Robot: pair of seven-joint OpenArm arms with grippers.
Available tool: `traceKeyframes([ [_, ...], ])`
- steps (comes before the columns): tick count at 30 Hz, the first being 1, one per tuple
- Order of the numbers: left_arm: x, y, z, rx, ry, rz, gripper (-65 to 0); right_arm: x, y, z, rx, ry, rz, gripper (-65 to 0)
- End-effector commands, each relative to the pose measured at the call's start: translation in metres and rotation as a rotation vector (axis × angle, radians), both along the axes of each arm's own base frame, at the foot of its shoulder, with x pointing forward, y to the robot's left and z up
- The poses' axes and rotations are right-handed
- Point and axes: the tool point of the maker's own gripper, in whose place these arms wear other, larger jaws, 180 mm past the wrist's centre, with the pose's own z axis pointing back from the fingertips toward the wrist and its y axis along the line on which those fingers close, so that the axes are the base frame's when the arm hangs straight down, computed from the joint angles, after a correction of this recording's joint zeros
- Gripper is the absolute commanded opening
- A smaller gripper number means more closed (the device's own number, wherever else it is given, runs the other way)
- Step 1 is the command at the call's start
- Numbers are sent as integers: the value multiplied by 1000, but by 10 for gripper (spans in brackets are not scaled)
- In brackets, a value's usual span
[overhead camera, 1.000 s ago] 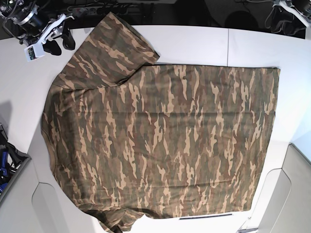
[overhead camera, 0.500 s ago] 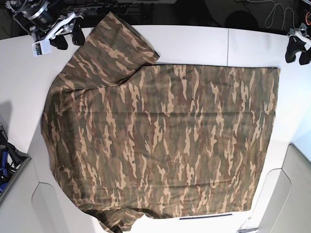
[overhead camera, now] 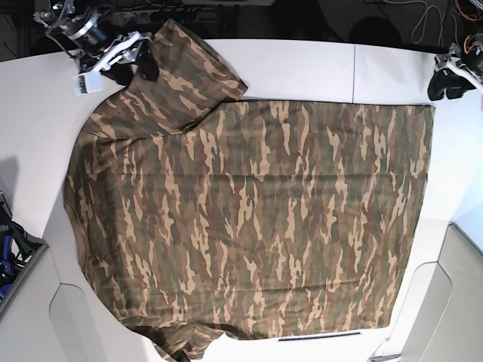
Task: Fold the T-shirt properly
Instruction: 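Grasp the camouflage shirt's shoulder corners with both grippers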
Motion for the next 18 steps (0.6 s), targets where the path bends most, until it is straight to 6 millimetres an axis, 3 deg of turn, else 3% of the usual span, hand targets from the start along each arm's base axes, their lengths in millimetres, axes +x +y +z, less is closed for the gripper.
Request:
traceKeyframes([
  [1,10,5,9,18,-37,-13,-242,-11,7,-6,-2,44,30,-303],
  [7,25,5,2,14,-51,-8,-242,-17,31,-6,41,56,52,-303],
  [18,45,-11,-9,-1,-56,-34,-242,-16,33,-5,48,55,46,-303],
])
